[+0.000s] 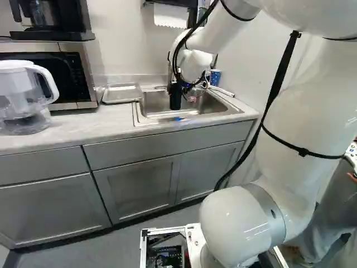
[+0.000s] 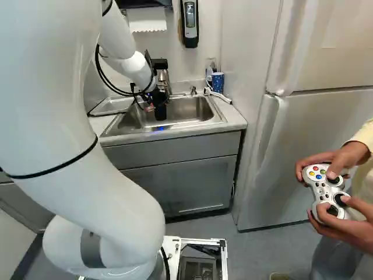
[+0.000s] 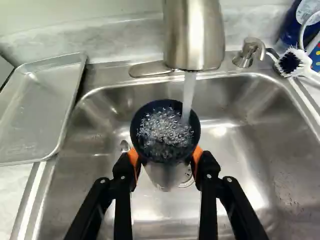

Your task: Rinse the cup and place it in the tray

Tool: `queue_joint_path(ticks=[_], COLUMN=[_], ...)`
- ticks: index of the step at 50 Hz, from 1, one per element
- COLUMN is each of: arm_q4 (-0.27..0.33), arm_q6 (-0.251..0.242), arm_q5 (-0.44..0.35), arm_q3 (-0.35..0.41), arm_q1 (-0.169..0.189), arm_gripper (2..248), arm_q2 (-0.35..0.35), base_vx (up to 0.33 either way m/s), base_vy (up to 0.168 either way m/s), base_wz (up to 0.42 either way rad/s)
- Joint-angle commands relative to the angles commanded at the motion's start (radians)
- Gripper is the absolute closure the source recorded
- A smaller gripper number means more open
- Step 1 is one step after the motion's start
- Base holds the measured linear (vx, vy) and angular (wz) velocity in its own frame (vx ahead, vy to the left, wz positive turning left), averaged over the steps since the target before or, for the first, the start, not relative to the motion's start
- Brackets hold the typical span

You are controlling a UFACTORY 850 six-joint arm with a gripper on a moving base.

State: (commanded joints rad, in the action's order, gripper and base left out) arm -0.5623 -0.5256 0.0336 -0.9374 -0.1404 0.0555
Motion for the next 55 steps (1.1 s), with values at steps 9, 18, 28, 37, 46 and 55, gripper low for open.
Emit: queue_joint_path(ticks=[9,18,28,37,46,55], arm_q4=[0.047,0.123,0.194,0.194,0.194,0.196], arm_q6=[0.0,0.0,0.0,0.0,0.0,0.011], arm_q5=[-0.004,-0.021,-0.051,-0.051,-0.051,-0.051], arm_q3=[-0.008,-0.017,-0.028,-0.042,-0.057,-0.063], arm_q1=[-0.028,-0.055,-0.085,-0.112,-0.138,-0.143], arm_gripper=[129,129,129,129,129,129], arm_q2=[0.007,0.016,0.023,0.019,0.014,0.0], base_vx=[0.0,0.0,0.0,0.0,0.0,0.0], base_vy=[0.0,0.0,0.0,0.0,0.0,0.0], base_wz=[0.0,0.0,0.0,0.0,0.0,0.0])
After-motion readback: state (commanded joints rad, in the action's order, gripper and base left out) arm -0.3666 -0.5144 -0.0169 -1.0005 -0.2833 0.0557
